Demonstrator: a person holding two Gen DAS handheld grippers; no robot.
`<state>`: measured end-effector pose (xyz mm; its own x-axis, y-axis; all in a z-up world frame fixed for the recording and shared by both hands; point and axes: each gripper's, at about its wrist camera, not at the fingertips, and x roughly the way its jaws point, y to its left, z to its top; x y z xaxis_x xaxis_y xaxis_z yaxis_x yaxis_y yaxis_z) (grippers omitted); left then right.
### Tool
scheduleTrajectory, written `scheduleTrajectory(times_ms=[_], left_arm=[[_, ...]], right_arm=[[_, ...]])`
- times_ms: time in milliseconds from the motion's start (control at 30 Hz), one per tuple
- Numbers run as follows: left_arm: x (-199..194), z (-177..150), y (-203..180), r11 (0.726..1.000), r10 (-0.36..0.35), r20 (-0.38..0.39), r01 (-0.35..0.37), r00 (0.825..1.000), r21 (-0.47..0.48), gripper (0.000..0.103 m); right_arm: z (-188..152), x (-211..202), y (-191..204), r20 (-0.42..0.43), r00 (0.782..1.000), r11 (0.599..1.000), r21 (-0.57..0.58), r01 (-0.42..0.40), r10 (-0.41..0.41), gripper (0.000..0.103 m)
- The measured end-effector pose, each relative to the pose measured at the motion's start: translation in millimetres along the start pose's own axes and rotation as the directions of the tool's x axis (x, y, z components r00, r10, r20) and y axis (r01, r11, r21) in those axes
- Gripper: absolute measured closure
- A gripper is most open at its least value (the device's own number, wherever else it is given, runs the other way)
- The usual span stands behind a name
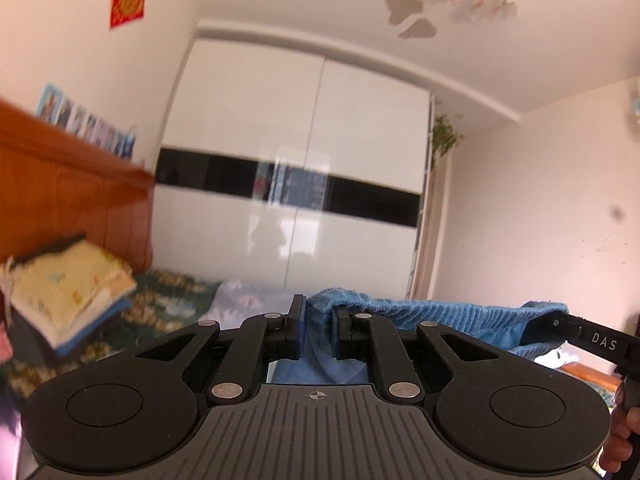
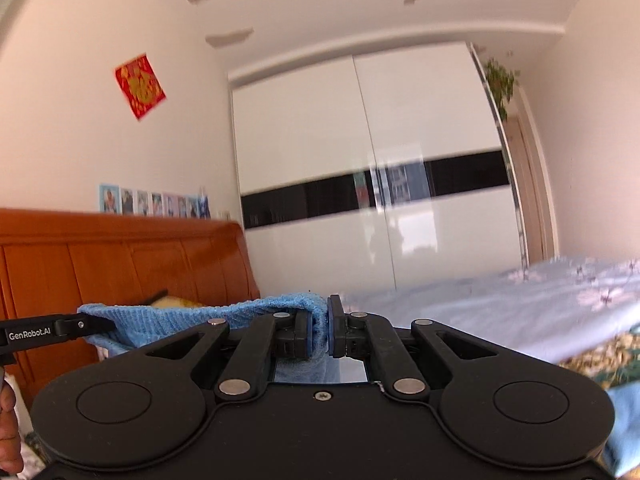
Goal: Fold clothes
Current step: 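Lift the blue pants high with both tools so they hang down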
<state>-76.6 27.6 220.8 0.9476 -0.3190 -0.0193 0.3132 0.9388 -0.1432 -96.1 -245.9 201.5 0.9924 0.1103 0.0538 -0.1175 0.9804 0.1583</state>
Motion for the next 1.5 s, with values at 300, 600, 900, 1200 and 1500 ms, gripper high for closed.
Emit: scheduleTrajectory(times_ms=[300,600,900,1200,1500], left_arm=[[-42.6,67.4,-29.8,0.994,-0.078,0.197,0.060,0.977,0.095,0.093],[-75.5,133.2,-68.8,0.977,-0.147,0.378,0.076,0.914,0.197,0.093],[-86.8,159.5,-95.1,0.952,-0.155,0.483,0.001,0.862,0.305,0.086],[15.5,90.3,-66.9,0.958,-0.078,0.226,0.010,0.971,0.287,0.085],[168.0,25.4,-27.6,0.972,0.004,-0.035,0.004,0.999,0.234,0.085]], right_arm=[[64.7,-49.6,10.7,0.252,0.966,0.997,-0.067,-0.033,0.049,0.097],[142.4,-94.6,20.4,0.470,0.879,0.984,-0.179,0.011,0.076,0.097],[192.1,-116.5,33.8,0.600,0.793,0.961,-0.267,0.070,0.109,0.097],[126.7,-35.2,8.7,0.402,0.914,0.961,-0.268,0.071,0.044,0.096],[43.1,89.1,-18.6,0.136,0.989,0.964,-0.252,0.083,-0.049,0.096]])
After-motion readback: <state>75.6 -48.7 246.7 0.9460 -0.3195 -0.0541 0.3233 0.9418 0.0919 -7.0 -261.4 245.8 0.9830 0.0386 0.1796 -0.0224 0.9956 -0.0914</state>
